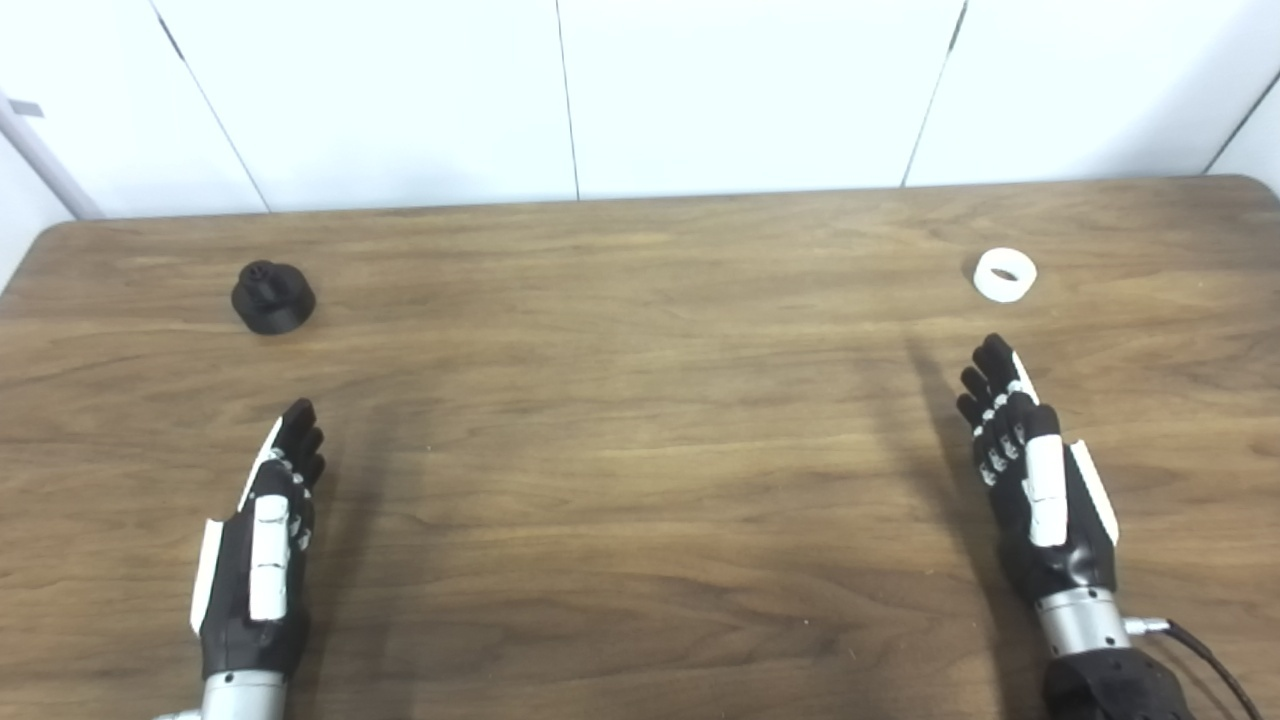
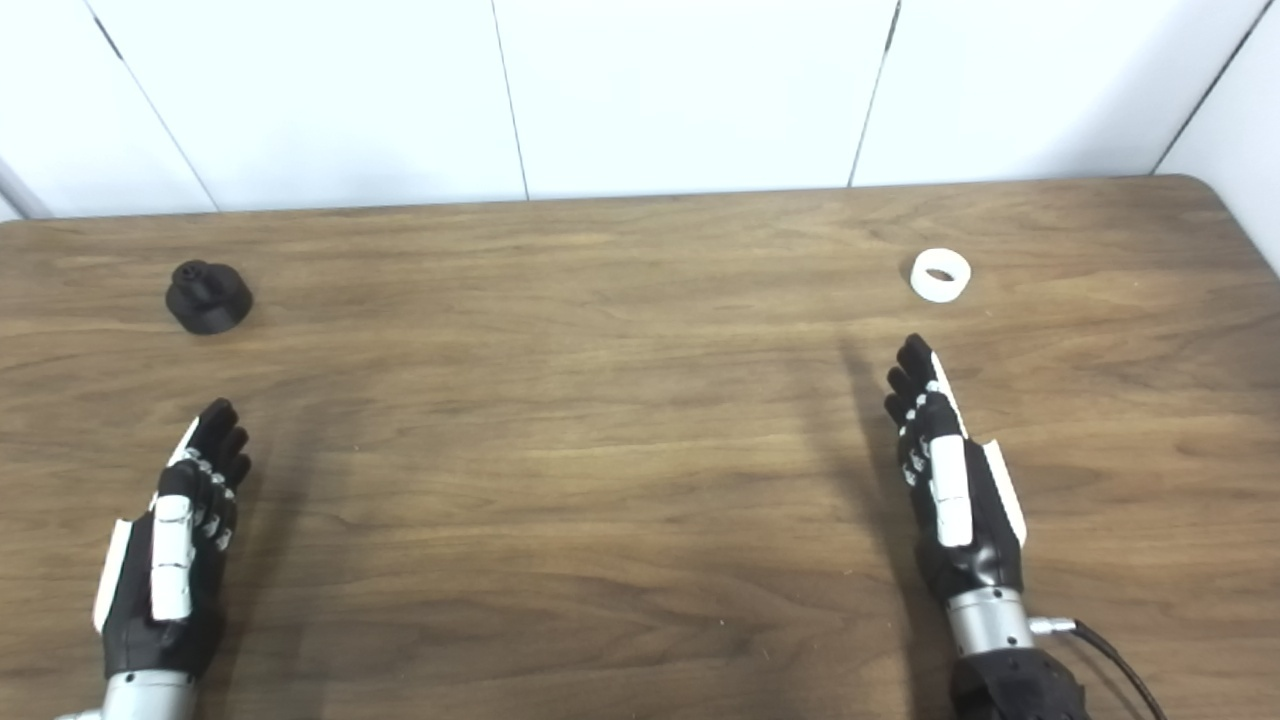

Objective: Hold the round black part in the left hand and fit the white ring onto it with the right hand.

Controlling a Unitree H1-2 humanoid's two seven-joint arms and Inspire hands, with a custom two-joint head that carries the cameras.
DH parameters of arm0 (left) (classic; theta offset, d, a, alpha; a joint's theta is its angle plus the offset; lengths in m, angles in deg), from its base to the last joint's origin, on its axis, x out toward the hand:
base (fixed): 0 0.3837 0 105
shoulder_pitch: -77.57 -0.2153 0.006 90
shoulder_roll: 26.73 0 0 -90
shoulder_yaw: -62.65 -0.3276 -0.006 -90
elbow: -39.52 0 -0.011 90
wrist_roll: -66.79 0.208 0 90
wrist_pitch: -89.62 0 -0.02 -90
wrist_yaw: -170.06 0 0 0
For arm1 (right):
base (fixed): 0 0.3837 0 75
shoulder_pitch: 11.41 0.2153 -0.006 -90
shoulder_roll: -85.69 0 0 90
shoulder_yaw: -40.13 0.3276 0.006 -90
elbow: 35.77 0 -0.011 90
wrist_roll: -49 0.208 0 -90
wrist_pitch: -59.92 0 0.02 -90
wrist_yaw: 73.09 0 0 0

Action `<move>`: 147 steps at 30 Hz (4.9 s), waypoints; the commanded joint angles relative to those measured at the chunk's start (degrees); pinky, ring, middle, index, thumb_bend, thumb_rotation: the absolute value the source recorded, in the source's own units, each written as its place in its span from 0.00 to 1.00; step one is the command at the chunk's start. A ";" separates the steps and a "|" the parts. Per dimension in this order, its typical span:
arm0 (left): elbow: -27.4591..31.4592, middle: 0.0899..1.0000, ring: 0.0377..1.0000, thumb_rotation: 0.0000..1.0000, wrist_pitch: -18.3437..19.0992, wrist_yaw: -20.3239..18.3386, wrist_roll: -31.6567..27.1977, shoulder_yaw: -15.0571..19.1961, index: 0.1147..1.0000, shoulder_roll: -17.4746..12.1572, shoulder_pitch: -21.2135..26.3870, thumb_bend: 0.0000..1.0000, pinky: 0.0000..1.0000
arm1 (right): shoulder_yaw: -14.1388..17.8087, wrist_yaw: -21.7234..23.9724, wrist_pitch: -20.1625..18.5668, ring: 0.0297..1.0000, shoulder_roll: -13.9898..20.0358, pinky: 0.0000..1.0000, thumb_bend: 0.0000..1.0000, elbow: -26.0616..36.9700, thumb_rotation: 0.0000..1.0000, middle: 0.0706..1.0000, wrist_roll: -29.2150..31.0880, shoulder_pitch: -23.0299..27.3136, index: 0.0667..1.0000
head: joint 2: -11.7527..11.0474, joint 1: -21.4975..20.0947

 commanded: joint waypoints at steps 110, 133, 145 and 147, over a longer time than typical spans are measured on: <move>-27.93 0.92 0.97 0.36 30.35 10.65 43.68 -6.05 0.80 -20.50 40.19 0.96 1.00 | 3.36 5.59 8.37 0.99 0.81 1.00 0.51 -11.13 1.00 0.98 3.27 -0.89 1.00 | -11.09 14.28; -43.30 0.93 1.00 0.39 26.88 9.08 38.99 -9.44 0.79 -21.96 48.39 1.00 1.00 | 3.44 5.14 7.68 0.98 0.11 1.00 0.52 -10.80 1.00 0.97 3.04 -1.04 0.99 | -11.42 13.45; -42.05 0.93 1.00 0.35 28.33 8.09 37.90 -9.94 0.79 -21.31 48.70 0.99 1.00 | 3.41 4.87 7.47 0.97 -0.14 1.00 0.53 -10.46 1.00 0.96 2.73 -1.23 0.99 | -11.24 13.19; -41.73 0.92 1.00 0.33 28.37 8.24 37.78 -9.82 0.78 -21.19 48.57 0.98 1.00 | 3.45 4.82 7.36 0.97 -0.17 1.00 0.53 -10.45 1.00 0.96 2.79 -1.25 0.99 | -11.24 13.19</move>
